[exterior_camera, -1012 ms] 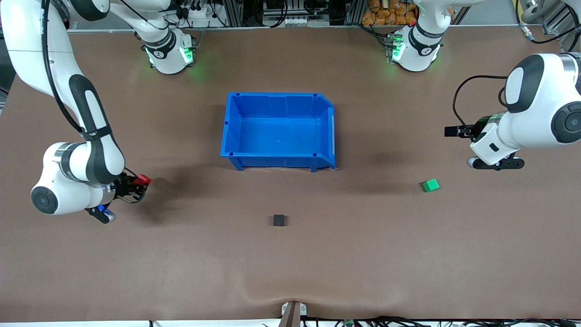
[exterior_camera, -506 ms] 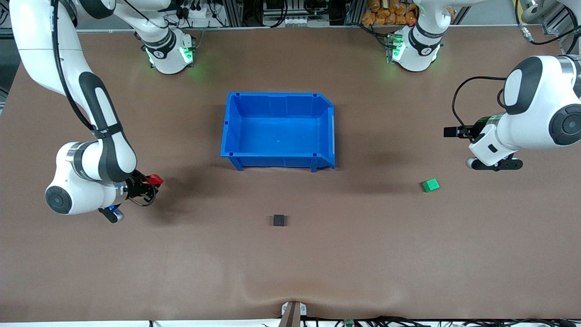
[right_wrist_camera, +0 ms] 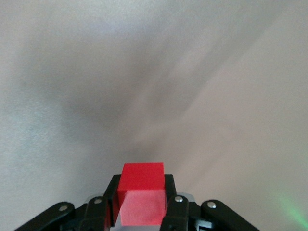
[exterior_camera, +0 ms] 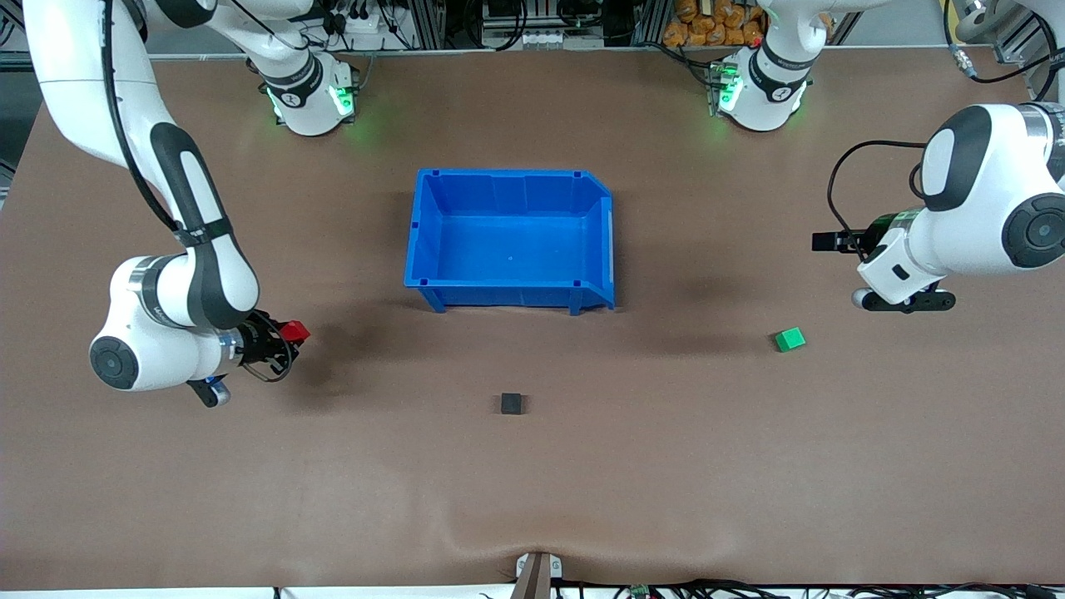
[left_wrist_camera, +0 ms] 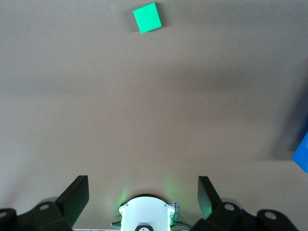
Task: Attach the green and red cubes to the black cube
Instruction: 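Carry the red cube toward the black cube with the right gripper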
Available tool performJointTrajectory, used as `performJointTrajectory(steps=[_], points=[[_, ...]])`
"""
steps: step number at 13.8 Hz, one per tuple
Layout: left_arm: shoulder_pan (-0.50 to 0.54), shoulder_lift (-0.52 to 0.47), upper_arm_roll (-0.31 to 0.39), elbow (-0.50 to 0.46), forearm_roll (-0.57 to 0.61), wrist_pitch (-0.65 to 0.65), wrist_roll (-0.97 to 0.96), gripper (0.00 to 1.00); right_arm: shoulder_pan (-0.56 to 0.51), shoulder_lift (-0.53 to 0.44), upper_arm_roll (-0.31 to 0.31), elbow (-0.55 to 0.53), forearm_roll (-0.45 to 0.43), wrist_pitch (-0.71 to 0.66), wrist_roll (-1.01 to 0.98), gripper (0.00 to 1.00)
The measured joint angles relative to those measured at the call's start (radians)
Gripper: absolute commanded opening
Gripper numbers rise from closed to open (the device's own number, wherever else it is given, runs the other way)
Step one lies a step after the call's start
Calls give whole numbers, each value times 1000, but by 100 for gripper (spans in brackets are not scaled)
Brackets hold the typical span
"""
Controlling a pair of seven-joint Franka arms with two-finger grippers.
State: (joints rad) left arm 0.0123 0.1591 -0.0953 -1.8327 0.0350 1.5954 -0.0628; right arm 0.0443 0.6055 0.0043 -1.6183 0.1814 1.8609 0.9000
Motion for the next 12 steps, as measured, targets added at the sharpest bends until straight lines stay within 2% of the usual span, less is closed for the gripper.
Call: performJointTrajectory(steps=[12], points=[[0, 3, 0, -5, 0, 0, 0, 100, 96, 0, 1, 20, 31, 66, 235, 0]])
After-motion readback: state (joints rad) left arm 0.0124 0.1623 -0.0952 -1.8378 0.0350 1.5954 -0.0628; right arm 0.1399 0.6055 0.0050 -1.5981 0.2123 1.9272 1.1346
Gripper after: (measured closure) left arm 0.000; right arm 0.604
